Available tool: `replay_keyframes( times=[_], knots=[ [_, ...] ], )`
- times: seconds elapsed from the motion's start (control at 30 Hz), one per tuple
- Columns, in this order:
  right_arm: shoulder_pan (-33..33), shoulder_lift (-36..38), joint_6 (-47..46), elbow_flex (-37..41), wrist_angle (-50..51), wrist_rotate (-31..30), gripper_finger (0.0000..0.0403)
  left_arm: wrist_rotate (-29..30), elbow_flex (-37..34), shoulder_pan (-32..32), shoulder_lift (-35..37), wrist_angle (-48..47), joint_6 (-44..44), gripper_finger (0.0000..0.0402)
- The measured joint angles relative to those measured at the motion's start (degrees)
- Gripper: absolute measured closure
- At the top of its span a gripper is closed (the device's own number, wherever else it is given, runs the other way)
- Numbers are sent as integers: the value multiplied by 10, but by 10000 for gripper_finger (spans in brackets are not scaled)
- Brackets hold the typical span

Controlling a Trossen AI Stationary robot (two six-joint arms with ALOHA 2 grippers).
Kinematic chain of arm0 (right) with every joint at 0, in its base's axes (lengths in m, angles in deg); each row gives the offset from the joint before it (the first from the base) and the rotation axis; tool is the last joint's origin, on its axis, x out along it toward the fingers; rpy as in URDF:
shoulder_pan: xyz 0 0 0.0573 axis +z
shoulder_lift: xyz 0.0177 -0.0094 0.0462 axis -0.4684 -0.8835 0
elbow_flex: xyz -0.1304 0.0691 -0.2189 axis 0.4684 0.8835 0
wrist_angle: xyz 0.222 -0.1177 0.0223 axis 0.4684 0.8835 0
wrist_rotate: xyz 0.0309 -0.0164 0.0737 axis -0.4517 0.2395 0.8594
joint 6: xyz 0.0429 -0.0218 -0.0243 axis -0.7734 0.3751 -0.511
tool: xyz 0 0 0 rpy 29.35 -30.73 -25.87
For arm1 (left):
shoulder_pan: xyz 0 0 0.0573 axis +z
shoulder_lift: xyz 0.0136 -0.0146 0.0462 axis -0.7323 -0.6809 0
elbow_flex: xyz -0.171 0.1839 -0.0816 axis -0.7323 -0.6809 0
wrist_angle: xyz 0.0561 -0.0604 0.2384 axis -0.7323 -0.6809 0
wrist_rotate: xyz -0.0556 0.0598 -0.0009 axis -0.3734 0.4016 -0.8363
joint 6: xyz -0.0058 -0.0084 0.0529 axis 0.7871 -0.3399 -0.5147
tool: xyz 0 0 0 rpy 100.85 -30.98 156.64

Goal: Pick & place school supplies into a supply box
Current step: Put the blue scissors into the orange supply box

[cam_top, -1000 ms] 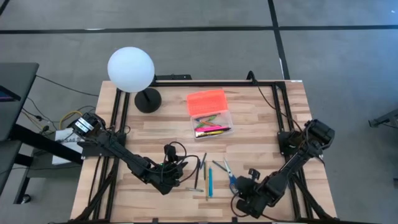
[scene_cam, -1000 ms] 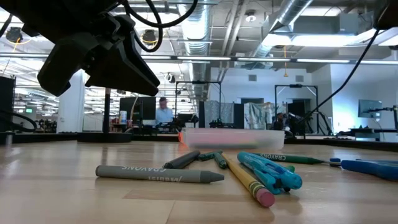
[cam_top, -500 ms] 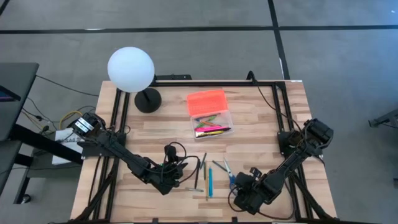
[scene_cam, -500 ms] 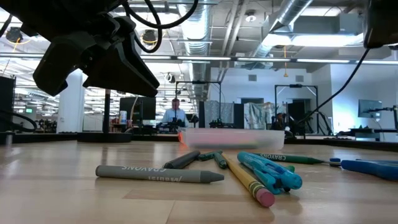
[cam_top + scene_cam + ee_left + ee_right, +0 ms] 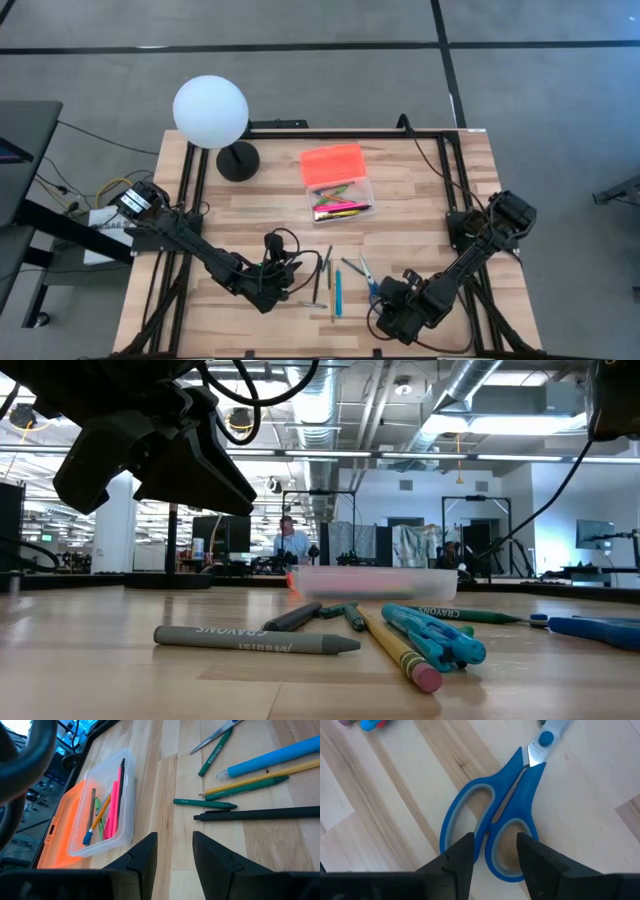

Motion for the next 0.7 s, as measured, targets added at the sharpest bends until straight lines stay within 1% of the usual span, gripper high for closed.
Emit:
replay_keyframes(
  times=[0.2, 0.37, 0.7],
  knots=[
    [0, 0, 2, 0, -3, 1, 265, 0, 0, 0, 0, 0, 0, 283],
    [0, 0, 24, 0, -22, 2, 270, -1, 0, 0, 0, 0, 3, 284],
    [0, -1, 25, 5, -26, 2, 270, -2, 0, 0, 0, 0, 4, 284]
  ],
)
